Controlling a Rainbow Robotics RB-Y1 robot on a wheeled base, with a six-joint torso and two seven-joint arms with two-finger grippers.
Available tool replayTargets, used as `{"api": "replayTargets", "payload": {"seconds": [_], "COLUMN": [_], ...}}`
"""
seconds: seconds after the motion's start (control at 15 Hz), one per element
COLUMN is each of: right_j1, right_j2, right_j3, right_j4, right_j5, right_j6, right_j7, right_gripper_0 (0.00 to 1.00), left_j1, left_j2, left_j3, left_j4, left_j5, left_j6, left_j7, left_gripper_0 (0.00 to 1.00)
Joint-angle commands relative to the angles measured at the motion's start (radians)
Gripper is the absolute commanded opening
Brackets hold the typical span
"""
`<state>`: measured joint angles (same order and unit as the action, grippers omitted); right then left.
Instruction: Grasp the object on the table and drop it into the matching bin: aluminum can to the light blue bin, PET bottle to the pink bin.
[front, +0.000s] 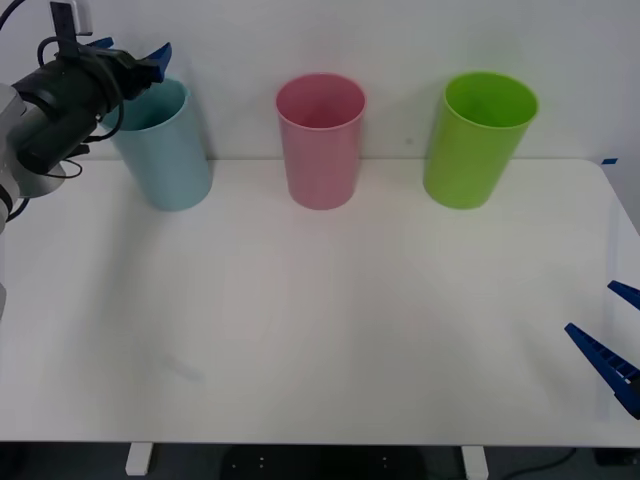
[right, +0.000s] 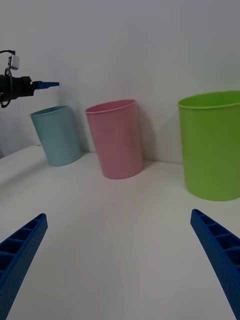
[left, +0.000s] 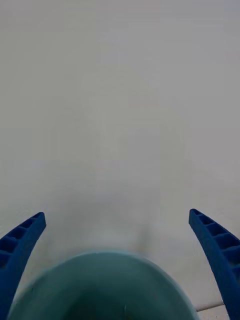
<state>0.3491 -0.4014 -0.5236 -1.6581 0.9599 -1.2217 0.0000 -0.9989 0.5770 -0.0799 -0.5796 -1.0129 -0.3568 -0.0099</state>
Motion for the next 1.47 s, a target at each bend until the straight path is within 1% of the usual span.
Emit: {"api": "replayTargets", "payload": {"seconds": [0.07, 0.27, 0.4, 0.47, 0.6, 0.93, 1.0, 1.2, 1.33, 1.4, 1.47], "right_j1": [0.000, 0.000, 0.000, 0.000, 0.000, 0.000, 0.000, 0.000, 0.000, 0.000, 0.000], "right_j2": [0.000, 0.000, 0.000, 0.000, 0.000, 0.000, 0.000, 0.000, 0.000, 0.000, 0.000], "right_j3": [0.000, 0.000, 0.000, 0.000, 0.000, 0.000, 0.000, 0.000, 0.000, 0.000, 0.000], "right_j4": [0.000, 0.000, 0.000, 0.000, 0.000, 0.000, 0.000, 0.000, 0.000, 0.000, 0.000], "right_j5": [0.000, 0.000, 0.000, 0.000, 0.000, 0.000, 0.000, 0.000, 0.000, 0.000, 0.000], "right_j6": [0.000, 0.000, 0.000, 0.000, 0.000, 0.000, 0.000, 0.000, 0.000, 0.000, 0.000], "right_j7": [0.000, 0.000, 0.000, 0.000, 0.000, 0.000, 0.000, 0.000, 0.000, 0.000, 0.000], "right_gripper_0": [1.00, 1.00, 1.00, 1.00, 1.00, 1.00, 1.00, 1.00, 1.00, 1.00, 1.00], "left_j1": [0.000, 0.002, 0.008, 0.036, 0.114, 0.333, 0.373, 0.457, 0.517, 0.554, 0.591], "left_j2": [0.001, 0.001, 0.003, 0.026, 0.076, 0.215, 0.247, 0.343, 0.379, 0.386, 0.389], "left_j3": [-0.044, -0.126, -0.164, -0.166, -0.166, -0.166, -0.166, -0.164, -0.129, -0.101, -0.064], "left_j4": [-0.008, -0.019, -0.022, -0.029, -0.120, -0.367, -0.401, -0.427, -0.434, -0.439, -0.448], "left_j5": [0.076, 0.212, 0.281, 0.312, 0.378, 0.508, 0.530, 0.577, 0.579, 0.568, 0.537], "left_j6": [-0.014, -0.042, -0.082, -0.111, -0.116, -0.143, -0.165, -0.303, -0.395, -0.438, -0.475], "left_j7": [-0.010, -0.028, -0.038, -0.045, -0.079, -0.087, -0.094, -0.108, -0.113, -0.117, -0.121], "left_gripper_0": [1.00, 1.00, 1.00, 1.00, 1.00, 1.00, 1.00, 1.00, 1.00, 1.00, 1.00]}}
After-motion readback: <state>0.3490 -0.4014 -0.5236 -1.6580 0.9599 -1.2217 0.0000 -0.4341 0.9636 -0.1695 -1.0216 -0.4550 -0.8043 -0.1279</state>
